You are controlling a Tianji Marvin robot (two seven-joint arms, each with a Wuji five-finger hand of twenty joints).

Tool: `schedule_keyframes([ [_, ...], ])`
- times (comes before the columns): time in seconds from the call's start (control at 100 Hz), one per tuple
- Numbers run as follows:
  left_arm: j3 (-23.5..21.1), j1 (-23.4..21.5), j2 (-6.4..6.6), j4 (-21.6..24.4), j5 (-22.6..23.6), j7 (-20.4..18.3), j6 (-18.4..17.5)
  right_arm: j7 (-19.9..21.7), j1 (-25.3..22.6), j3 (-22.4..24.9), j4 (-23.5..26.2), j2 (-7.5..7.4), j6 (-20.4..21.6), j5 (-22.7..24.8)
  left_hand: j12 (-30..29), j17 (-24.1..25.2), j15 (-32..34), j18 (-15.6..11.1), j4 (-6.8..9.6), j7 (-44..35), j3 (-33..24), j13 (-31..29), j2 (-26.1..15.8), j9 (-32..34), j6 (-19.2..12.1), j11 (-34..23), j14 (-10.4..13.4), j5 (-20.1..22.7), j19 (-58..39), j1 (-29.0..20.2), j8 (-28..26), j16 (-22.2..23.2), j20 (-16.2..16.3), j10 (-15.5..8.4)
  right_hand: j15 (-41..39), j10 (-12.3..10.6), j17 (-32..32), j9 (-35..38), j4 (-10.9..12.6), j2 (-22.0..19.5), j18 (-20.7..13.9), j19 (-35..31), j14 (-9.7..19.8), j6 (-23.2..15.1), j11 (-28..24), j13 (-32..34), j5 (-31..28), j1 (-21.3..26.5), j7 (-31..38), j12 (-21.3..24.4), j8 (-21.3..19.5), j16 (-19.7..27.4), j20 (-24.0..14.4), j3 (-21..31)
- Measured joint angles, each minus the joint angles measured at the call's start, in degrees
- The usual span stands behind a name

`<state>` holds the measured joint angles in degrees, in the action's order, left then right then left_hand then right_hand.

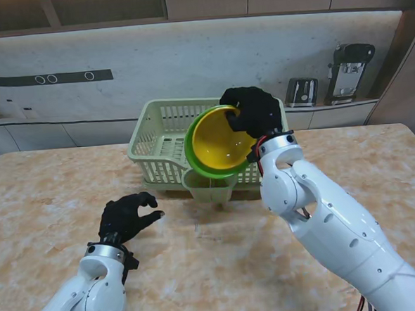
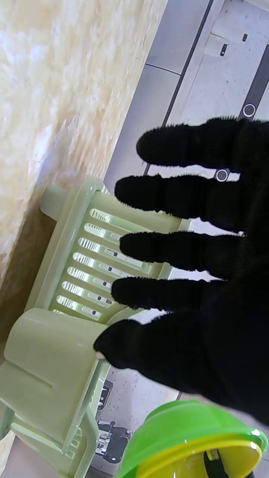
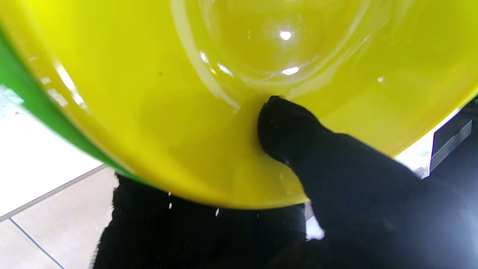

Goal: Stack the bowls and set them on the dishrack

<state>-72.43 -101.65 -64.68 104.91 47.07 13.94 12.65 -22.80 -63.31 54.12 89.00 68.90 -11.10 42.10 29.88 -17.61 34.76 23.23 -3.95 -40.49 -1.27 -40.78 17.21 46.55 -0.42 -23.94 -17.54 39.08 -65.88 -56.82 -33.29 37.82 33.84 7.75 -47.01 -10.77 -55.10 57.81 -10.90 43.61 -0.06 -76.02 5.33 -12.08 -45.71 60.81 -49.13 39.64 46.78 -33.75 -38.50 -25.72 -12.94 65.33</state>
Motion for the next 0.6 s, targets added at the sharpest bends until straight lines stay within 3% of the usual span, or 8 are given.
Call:
schedule_keyframes([
  [0.18, 0.00, 0.00, 0.00, -0.01, -0.01, 0.03, -0.01, 0.00, 5.52, -2.98, -5.86, 0.63, 0.28, -1.00, 0.01, -0.04, 0.01, 0.00, 0.00, 0.00, 0.00, 0.00, 0.00, 0.00, 0.00, 0.00, 0.00, 0.00, 0.00, 0.00, 0.00, 0.00, 0.00, 0.00, 1.00, -0.45, -0.03, 0.01, -0.21, 0.00, -0.35, 0.61, 0.33, -0.50, 0.02, 0.40, 0.00, 0.00, -0.01, 0.53, 0.00, 0.00, 0.18, -0.44],
  [0.6, -0.10, -0.01, -0.07, -0.01, -0.61, 0.21, 0.00, -2.33, 17.03, -11.78, -21.05, 3.63, 0.56, -2.72, 0.01, -0.08, 0.02, -0.03, 0.00, 0.00, 0.00, -0.02, 0.00, 0.77, 0.00, -0.12, 0.00, 0.01, 0.00, 0.00, 0.00, 0.00, 0.00, -0.02, 2.09, -0.92, -0.04, 0.01, -0.23, -0.07, -0.92, 2.13, 0.89, -1.22, 0.02, 0.45, -0.01, 0.00, -0.01, 2.16, 0.75, 0.00, 0.77, -1.47],
])
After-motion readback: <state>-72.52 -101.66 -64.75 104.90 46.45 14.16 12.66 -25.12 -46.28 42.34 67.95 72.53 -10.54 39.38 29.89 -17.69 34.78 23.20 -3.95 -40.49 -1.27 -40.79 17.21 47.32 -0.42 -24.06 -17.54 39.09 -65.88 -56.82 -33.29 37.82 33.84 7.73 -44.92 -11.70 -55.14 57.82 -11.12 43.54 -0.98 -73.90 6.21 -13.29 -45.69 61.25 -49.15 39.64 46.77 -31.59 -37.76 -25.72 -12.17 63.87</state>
